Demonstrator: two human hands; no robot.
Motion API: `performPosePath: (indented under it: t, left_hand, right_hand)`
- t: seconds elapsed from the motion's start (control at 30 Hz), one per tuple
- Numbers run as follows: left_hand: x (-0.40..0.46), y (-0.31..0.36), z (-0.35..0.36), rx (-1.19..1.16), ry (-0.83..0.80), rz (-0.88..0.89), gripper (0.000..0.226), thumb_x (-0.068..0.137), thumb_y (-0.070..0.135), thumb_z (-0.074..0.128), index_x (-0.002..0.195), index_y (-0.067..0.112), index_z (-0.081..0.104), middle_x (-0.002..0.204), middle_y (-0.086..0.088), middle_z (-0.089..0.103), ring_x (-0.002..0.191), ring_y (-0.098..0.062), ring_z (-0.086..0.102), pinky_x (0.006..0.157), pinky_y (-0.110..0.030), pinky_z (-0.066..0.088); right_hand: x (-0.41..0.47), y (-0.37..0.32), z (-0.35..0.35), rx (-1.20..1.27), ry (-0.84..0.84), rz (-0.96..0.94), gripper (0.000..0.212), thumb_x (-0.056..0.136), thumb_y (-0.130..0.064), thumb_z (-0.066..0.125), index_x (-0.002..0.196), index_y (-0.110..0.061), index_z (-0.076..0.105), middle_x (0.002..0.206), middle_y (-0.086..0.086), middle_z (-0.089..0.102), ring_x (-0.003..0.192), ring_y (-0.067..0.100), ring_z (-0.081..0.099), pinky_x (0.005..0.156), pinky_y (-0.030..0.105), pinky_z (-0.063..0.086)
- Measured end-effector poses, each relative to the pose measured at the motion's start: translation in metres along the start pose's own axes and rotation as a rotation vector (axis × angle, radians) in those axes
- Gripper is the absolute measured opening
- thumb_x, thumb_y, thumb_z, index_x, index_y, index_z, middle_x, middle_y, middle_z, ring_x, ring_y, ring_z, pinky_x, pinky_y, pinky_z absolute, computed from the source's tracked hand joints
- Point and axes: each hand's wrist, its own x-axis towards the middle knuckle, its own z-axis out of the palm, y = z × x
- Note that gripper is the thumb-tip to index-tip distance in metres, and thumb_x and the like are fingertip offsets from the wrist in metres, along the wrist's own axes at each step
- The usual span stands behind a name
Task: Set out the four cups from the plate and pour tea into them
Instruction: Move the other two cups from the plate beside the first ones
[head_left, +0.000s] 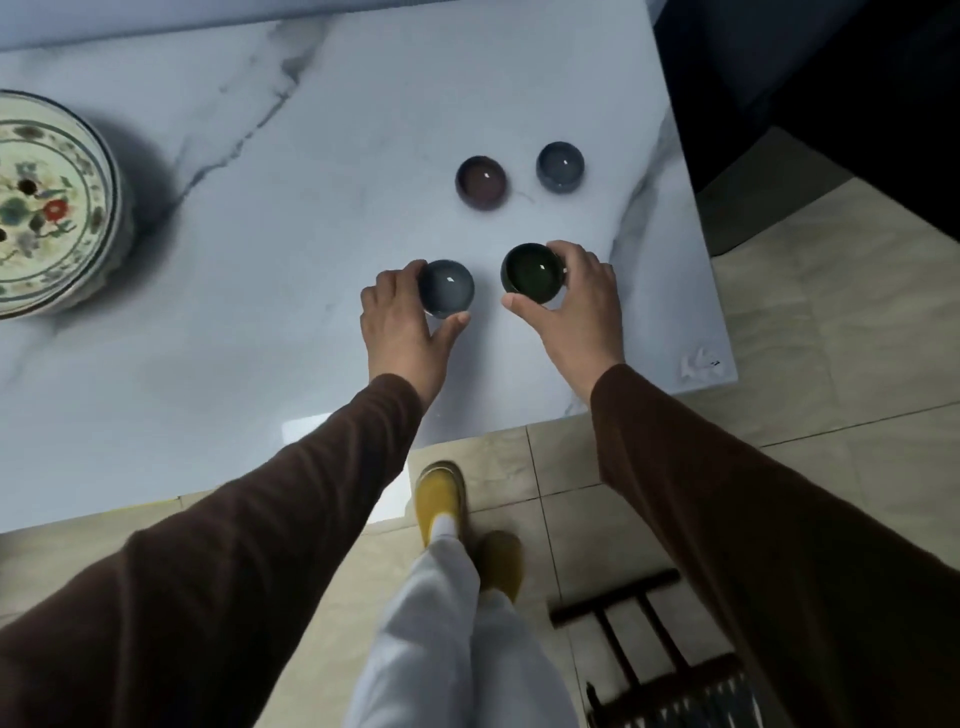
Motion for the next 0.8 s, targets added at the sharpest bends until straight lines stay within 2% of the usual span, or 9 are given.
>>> performPosePath:
  t: [0.3, 0.67, 0.8]
  left_hand:
    - [0.04, 0.009, 0.045, 0.061, -0.062, 0.02, 0.063, 0.081, 0.035, 0.07, 0.136, 0.016, 0.045, 0.13, -0.009, 0.05, 0.118, -0.03, 0.041, 0.1, -0.039, 0.036]
    - [0.067, 0.025, 0.081, 0.091, -0.051, -0.022, 0.065, 0.08, 0.032, 0.071, 0.137, 0.015, 0.046, 0.13, -0.01, 0.051, 0.117, -0.033, 0.042, 0.1, -0.041, 0.037]
    - [0.067, 0.025, 0.084, 0.108, -0.052, -0.036, 0.066, 0.081, 0.031, 0.071, 0.139, 0.015, 0.044, 0.131, -0.01, 0.05, 0.118, -0.033, 0.041, 0.101, -0.041, 0.036]
  right_hand:
    - [0.06, 0.045, -0.001, -0.052, 0.019, 0.034, 0.065, 0.072, -0.044, 0.081, 0.126, -0.022, 0.052, 0.124, -0.002, 0.057, 0.117, 0.02, 0.044, 0.097, 0.038, 0.046]
    - [0.1, 0.081, 0.001, -0.028, -0.008, -0.032, 0.064, 0.072, -0.037, 0.082, 0.124, -0.017, 0.053, 0.123, 0.001, 0.055, 0.115, 0.022, 0.045, 0.096, 0.031, 0.042]
    - [0.107, 0.086, 0.001, -0.02, -0.011, -0.03, 0.063, 0.071, -0.036, 0.083, 0.124, -0.016, 0.053, 0.122, 0.002, 0.055, 0.116, 0.023, 0.045, 0.097, 0.034, 0.043]
